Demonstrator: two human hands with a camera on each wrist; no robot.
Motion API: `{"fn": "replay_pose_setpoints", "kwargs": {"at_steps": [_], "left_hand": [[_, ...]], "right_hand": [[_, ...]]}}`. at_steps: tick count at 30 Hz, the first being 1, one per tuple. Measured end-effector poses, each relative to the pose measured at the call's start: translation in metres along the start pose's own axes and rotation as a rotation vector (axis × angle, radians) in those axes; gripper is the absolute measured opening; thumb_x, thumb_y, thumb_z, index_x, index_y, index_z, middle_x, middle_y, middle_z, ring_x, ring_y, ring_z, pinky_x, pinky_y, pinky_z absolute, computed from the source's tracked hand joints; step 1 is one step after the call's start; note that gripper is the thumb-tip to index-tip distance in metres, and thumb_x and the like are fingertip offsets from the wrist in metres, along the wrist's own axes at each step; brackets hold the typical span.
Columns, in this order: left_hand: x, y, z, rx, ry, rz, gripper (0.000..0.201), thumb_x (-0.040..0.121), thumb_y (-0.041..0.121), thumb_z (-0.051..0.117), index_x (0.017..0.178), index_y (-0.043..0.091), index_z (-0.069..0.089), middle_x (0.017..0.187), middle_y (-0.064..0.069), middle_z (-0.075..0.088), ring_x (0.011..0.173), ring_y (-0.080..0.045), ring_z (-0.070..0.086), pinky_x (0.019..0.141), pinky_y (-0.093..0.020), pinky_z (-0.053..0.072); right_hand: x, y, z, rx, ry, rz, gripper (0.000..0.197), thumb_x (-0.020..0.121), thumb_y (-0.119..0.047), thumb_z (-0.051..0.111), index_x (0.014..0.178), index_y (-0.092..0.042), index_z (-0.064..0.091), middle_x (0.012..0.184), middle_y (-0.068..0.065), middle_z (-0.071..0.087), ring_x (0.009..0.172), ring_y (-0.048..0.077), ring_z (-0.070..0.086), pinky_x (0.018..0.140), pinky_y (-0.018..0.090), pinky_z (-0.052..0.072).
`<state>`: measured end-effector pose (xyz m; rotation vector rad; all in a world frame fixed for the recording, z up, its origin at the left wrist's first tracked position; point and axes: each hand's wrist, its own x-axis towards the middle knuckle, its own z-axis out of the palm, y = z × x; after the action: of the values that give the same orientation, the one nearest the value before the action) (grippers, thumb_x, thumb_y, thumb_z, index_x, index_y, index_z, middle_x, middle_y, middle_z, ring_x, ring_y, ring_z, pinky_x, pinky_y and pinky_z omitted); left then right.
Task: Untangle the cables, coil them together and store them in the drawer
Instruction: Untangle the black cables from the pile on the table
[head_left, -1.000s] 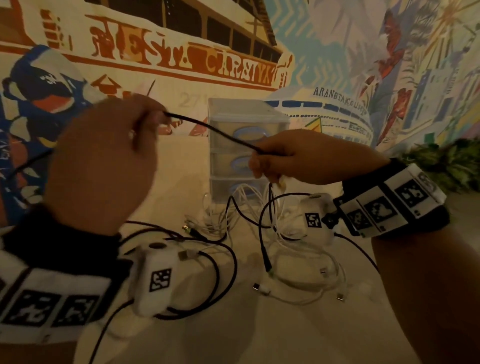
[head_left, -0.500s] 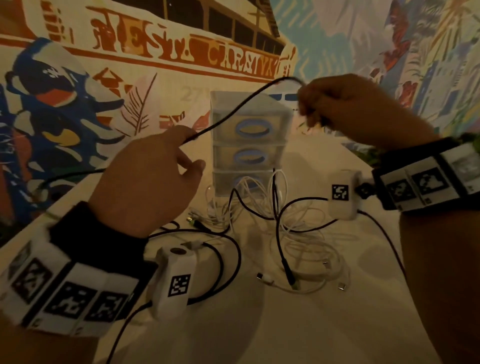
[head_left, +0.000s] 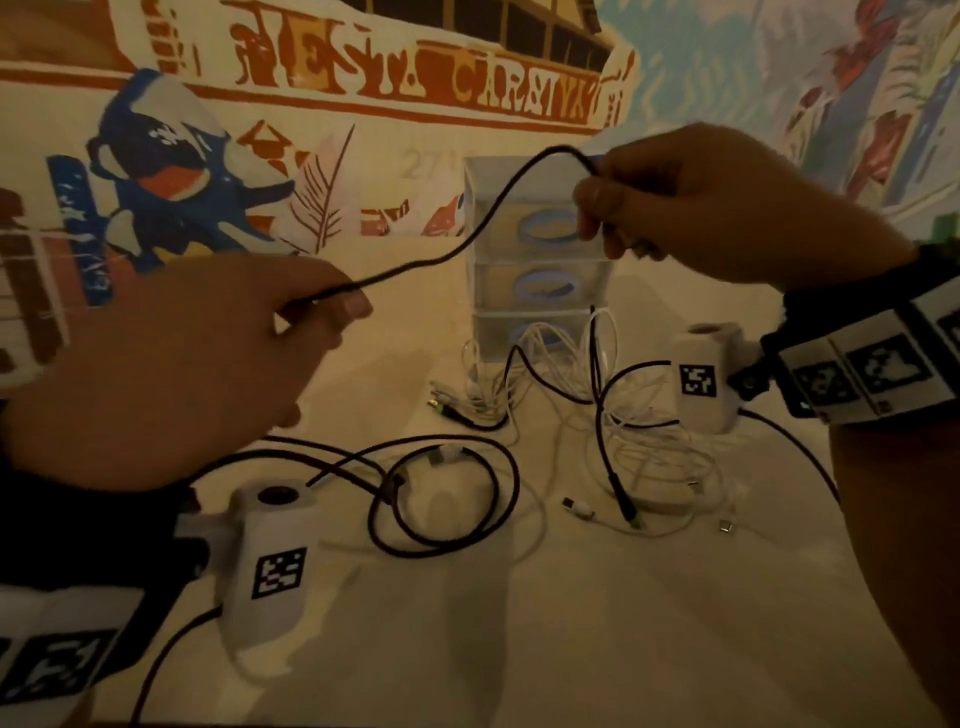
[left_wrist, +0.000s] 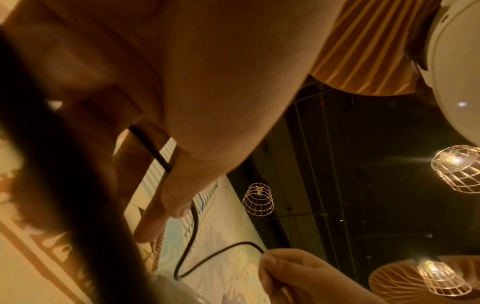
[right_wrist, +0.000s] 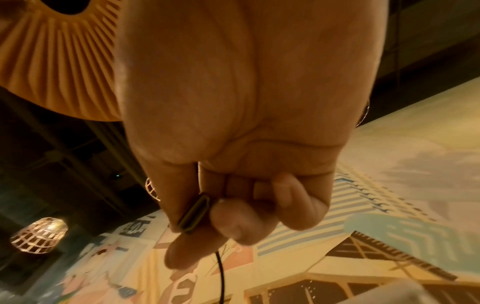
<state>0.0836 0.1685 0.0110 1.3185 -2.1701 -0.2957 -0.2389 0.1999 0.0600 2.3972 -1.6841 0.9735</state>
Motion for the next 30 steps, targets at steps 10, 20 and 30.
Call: {"fn": "replay_pose_setpoints", "kwargs": {"at_steps": [10,20,30], "left_hand": [[-0.019,-0.025,-0.028,0.119,-0.090,-0.041,0.027,0.087,0.058,0.045,0.089,0.042,0.066,0.070,0.016,0.070,0.051,-0.006,0.067,0.054,-0.037,0.059],[-0.041,-0.025,-0.034,0.300,-0.034,0.038,0.017,0.095,0.045,0.050,0.099,0.040,0.066,0.087,0.013,0.068,0.057,-0.003,0.059,0.061,-0.027,0.050],[-0.052,-0.038,-0.025,0.279,0.008,0.050,0.018,0.097,0.040,0.051,0.101,0.034,0.068,0.090,0.011,0.067,0.060,-0.002,0.054,0.055,-0.018,0.039]], "right_hand": [[-0.033,-0.072,0.061,-0.032,-0.634,-0.057,0.026,0.108,-0.031,0.038,0.115,-0.032,0.064,0.081,-0.022,0.058,0.078,-0.015,0.055,0.069,0.005,0.038],[-0.056,-0.099,0.121,-0.377,-0.877,-0.024,0.046,0.096,-0.060,0.054,0.117,-0.019,0.058,0.104,0.000,0.064,0.094,0.021,0.060,0.081,0.036,0.050],[-0.062,-0.126,0.138,-0.496,-0.947,-0.207,0.035,0.098,-0.047,0.053,0.114,-0.016,0.055,0.090,-0.003,0.048,0.082,0.020,0.048,0.074,0.033,0.042]]}}
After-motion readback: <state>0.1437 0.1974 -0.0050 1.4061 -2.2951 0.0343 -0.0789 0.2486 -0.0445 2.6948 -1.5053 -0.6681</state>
